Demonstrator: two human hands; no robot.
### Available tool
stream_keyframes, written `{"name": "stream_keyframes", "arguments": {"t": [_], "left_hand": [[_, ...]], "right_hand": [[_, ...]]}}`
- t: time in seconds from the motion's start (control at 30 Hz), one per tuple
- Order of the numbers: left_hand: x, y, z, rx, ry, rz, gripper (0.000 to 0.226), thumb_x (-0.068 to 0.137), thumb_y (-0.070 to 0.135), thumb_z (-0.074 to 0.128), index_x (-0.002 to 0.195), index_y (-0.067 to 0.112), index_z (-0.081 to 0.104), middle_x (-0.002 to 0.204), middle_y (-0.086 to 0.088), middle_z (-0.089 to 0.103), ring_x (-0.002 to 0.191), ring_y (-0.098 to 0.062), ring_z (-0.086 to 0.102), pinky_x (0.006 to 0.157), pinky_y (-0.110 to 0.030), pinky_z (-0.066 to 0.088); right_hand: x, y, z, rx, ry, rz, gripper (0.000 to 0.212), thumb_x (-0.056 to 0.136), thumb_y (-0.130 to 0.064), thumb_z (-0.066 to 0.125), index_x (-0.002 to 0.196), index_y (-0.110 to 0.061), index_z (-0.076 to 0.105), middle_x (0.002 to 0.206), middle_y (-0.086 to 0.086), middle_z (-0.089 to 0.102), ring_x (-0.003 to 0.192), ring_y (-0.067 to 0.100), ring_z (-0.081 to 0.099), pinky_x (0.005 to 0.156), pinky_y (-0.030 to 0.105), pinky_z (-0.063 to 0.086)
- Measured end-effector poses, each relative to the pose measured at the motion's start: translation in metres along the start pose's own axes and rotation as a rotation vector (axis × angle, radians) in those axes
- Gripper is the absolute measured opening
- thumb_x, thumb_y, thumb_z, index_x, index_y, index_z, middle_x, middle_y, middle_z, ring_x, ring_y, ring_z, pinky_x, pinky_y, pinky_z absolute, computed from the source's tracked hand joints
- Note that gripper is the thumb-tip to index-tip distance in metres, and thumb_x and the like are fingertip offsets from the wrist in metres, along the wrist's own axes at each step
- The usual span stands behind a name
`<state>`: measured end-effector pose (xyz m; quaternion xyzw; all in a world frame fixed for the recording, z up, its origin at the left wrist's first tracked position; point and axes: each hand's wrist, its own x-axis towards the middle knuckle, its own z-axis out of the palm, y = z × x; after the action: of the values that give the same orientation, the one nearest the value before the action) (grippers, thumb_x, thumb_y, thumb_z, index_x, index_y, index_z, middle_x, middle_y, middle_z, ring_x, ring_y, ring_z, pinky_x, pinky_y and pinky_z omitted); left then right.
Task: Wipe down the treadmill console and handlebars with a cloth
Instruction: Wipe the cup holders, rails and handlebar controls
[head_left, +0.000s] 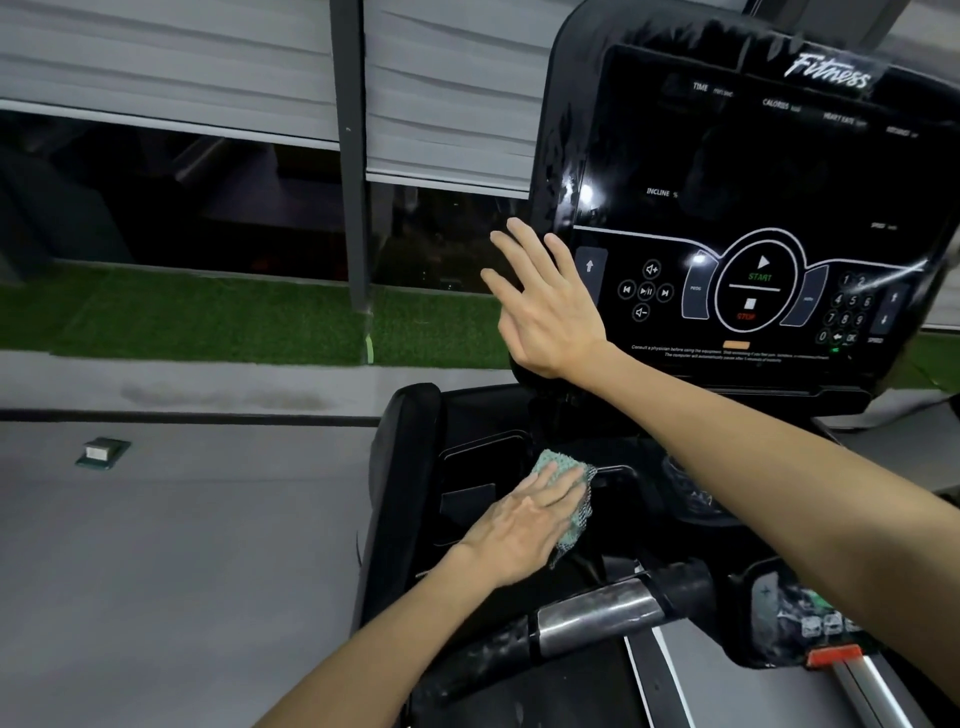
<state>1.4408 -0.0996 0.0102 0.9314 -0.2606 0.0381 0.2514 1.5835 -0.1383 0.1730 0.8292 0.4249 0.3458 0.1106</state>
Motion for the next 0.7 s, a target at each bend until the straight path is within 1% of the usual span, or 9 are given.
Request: {"name": "stream_keyframes", "arguments": {"t": [0.1,0.23,0.3,0.37,0.43,0.47,0.57,0.63,0.7], "left_hand": [[0.015,0.004,0.004,0.016,0.014,-0.012,0.051,0.105,0.013,0.036,0.153,0.005,0.024,0.163,-0.005,0.014,0.152,-0.026,0.005,0.123,-0.031,-0.002],[0.002,0.000,0.001,-0.011,0.028,0.037,0.052,0.104,0.010,0.037,0.154,0.008,0.023,0.164,-0.003,0.012,0.151,-0.020,0.001,0.119,-0.023,-0.009],[-0.018,-0.004,0.002,-0.032,0.015,0.076,0.054,0.103,0.009,0.038,0.154,0.010,0.022,0.164,-0.002,0.011,0.151,-0.017,0.003,0.122,-0.026,-0.003],[-0.039,-0.015,0.001,-0.020,-0.022,0.088,0.055,0.103,0.009,0.039,0.155,0.013,0.023,0.164,0.000,0.013,0.151,-0.017,0.010,0.124,-0.031,0.008],[-0.055,-0.029,-0.004,0.006,-0.054,0.088,0.053,0.103,0.013,0.040,0.154,0.015,0.026,0.163,0.002,0.018,0.148,-0.016,0.022,0.123,-0.032,0.016],[-0.061,-0.034,-0.008,0.014,-0.053,0.089,0.052,0.103,0.016,0.040,0.154,0.016,0.028,0.162,0.003,0.020,0.146,-0.016,0.027,0.123,-0.031,0.016],[-0.071,-0.036,-0.017,0.018,-0.026,0.075,0.050,0.102,0.019,0.045,0.152,0.015,0.034,0.160,0.002,0.028,0.141,-0.016,0.038,0.119,-0.022,0.011],[-0.067,-0.030,-0.017,0.030,0.003,0.073,0.049,0.101,0.018,0.044,0.149,0.009,0.038,0.156,-0.003,0.036,0.139,-0.018,0.040,0.119,-0.024,0.015],[-0.056,-0.021,-0.011,0.040,0.021,0.067,0.049,0.101,0.018,0.040,0.148,0.004,0.037,0.154,-0.009,0.037,0.139,-0.023,0.040,0.120,-0.028,0.017]], "right_hand": [[-0.001,-0.001,0.000,0.000,0.005,-0.001,0.044,0.085,-0.022,0.043,0.121,-0.005,0.060,0.147,0.021,0.039,0.144,0.035,0.023,0.115,0.049,0.015],[-0.001,0.000,-0.001,-0.008,0.002,-0.002,0.044,0.085,-0.022,0.043,0.122,-0.005,0.060,0.147,0.021,0.039,0.144,0.036,0.023,0.115,0.049,0.014],[-0.001,0.000,-0.001,-0.010,0.005,0.000,0.044,0.085,-0.022,0.043,0.122,-0.005,0.060,0.146,0.021,0.039,0.143,0.036,0.023,0.115,0.049,0.014],[-0.001,0.000,-0.001,-0.009,0.009,0.001,0.044,0.085,-0.022,0.043,0.121,-0.005,0.060,0.146,0.022,0.040,0.143,0.036,0.024,0.115,0.049,0.014],[-0.001,0.000,-0.001,-0.007,0.015,0.001,0.043,0.085,-0.022,0.043,0.121,-0.005,0.060,0.146,0.022,0.040,0.143,0.036,0.024,0.115,0.049,0.014],[-0.001,-0.001,0.000,-0.007,0.017,0.001,0.043,0.085,-0.022,0.043,0.121,-0.005,0.061,0.146,0.022,0.040,0.143,0.036,0.024,0.115,0.049,0.015],[-0.001,0.000,0.001,-0.016,0.019,0.000,0.043,0.084,-0.022,0.045,0.121,-0.006,0.061,0.146,0.021,0.040,0.143,0.036,0.024,0.115,0.049,0.013],[-0.001,0.000,0.001,-0.027,0.021,0.001,0.043,0.084,-0.022,0.045,0.121,-0.006,0.061,0.146,0.021,0.040,0.143,0.036,0.023,0.115,0.049,0.012],[-0.001,0.000,0.001,-0.029,0.020,-0.002,0.043,0.084,-0.022,0.045,0.120,-0.006,0.061,0.146,0.021,0.040,0.143,0.036,0.023,0.115,0.049,0.012]]}}
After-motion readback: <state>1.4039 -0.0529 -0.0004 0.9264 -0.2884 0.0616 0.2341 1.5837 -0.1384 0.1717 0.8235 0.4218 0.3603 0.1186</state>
